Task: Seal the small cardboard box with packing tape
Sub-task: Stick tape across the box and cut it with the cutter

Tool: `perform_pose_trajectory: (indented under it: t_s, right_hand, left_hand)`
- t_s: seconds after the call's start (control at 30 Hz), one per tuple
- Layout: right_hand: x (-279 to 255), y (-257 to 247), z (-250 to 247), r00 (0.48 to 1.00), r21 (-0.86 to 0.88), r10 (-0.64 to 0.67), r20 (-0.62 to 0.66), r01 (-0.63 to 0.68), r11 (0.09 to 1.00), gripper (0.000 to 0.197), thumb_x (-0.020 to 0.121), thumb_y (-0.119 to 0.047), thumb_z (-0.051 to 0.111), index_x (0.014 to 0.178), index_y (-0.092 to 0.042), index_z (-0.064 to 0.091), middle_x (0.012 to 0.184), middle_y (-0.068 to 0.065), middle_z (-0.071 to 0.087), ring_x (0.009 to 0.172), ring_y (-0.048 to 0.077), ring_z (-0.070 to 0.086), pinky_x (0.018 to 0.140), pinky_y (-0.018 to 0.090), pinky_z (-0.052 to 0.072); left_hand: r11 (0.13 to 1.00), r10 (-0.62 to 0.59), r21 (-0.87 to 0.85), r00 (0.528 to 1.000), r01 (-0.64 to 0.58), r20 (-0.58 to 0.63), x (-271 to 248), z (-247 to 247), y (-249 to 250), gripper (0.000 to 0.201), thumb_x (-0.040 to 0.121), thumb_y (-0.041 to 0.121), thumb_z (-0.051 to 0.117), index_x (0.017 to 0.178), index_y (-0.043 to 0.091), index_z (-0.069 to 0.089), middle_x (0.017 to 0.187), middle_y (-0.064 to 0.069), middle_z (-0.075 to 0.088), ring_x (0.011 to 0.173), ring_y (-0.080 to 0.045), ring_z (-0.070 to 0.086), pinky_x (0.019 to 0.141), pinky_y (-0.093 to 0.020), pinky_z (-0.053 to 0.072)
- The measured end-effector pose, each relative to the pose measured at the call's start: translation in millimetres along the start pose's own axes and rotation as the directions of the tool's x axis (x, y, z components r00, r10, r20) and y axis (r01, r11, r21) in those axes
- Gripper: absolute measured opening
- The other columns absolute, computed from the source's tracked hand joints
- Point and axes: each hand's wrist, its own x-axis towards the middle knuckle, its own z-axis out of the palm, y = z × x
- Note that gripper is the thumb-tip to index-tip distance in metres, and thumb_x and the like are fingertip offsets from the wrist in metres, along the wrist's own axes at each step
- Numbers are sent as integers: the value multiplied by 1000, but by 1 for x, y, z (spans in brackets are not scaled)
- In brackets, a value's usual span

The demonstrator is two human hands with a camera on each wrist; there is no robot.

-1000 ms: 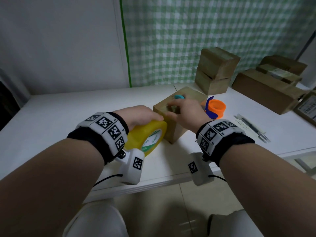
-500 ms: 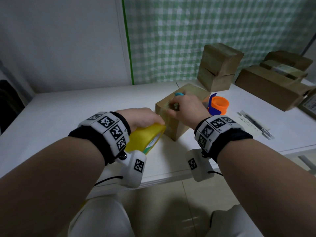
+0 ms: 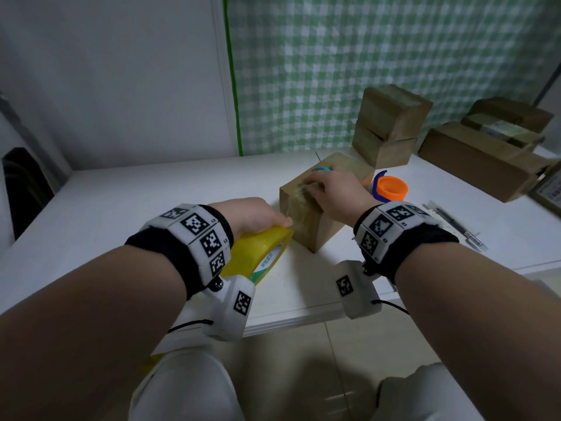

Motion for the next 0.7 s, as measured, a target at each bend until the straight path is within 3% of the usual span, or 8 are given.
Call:
perform_pose_trajectory:
  t_s: [0.07, 0.17, 0.27, 0.37, 0.43, 0.53, 0.7]
  right_hand:
    - [-2, 1, -8, 1000, 178, -2, -31, 7, 984, 43, 98, -8, 33, 138, -18, 46, 131, 14, 55, 118, 26, 53, 91, 27, 39]
    - [-7, -2, -17, 998, 407, 55, -29, -38, 912, 54, 96, -3, 34, 147, -19, 26, 113, 11, 58, 81, 15, 58, 70, 23, 45]
    - [-8, -4, -21, 987, 541, 122, 108, -161, 825, 49, 97, -4, 40, 144, -8, 29, 103, 10, 61, 72, 17, 57, 64, 24, 47]
    - [-11, -5, -25, 979, 516, 84, 185, -170, 840, 30, 97, -3, 43, 124, 5, 50, 100, 11, 64, 67, 16, 61, 71, 26, 54]
    - [-15, -7, -25, 977, 511, 67, 204, -165, 844, 17, 97, -5, 45, 108, 2, 55, 99, 16, 66, 65, 16, 62, 68, 25, 55]
    - [-16, -13, -24, 978, 480, 48, 203, -142, 866, 16, 96, -10, 48, 81, -12, 52, 97, 19, 70, 60, 16, 63, 54, 17, 55]
    - [-11, -18, -13, 986, 298, 34, 161, -81, 951, 22, 93, -16, 52, 76, -20, 40, 71, 6, 66, 41, 7, 59, 35, 13, 42]
  left_hand:
    - [993, 22, 116, 998, -15, -60, -1, 2, 2, 60, 87, 53, 53, 129, 10, 56, 128, -13, 59, 113, -31, 57, 95, -34, 46]
    - [972, 51, 234, 994, -28, -92, -3, 4, 6, 61, 92, 53, 44, 134, 10, 53, 135, -13, 55, 119, -30, 53, 86, -30, 39]
    - [960, 61, 279, 994, -33, -94, -5, 4, 9, 61, 94, 52, 40, 136, 9, 50, 137, -13, 53, 122, -30, 51, 93, -33, 41]
    - [953, 58, 300, 994, -29, -88, -7, 3, 10, 61, 95, 51, 38, 138, 9, 48, 137, -13, 52, 122, -31, 51, 96, -35, 42]
    - [955, 63, 296, 994, -34, -91, -7, 4, 9, 60, 95, 50, 38, 137, 9, 49, 137, -13, 53, 121, -31, 52, 96, -35, 42]
    - [971, 58, 236, 994, -35, -92, -8, 3, 6, 56, 95, 47, 42, 136, 10, 50, 135, -13, 54, 119, -31, 53, 94, -35, 43]
    - [997, 46, 70, 995, -39, -91, -11, 0, 2, 44, 96, 33, 47, 131, 7, 55, 130, -16, 58, 116, -32, 56, 101, -40, 46]
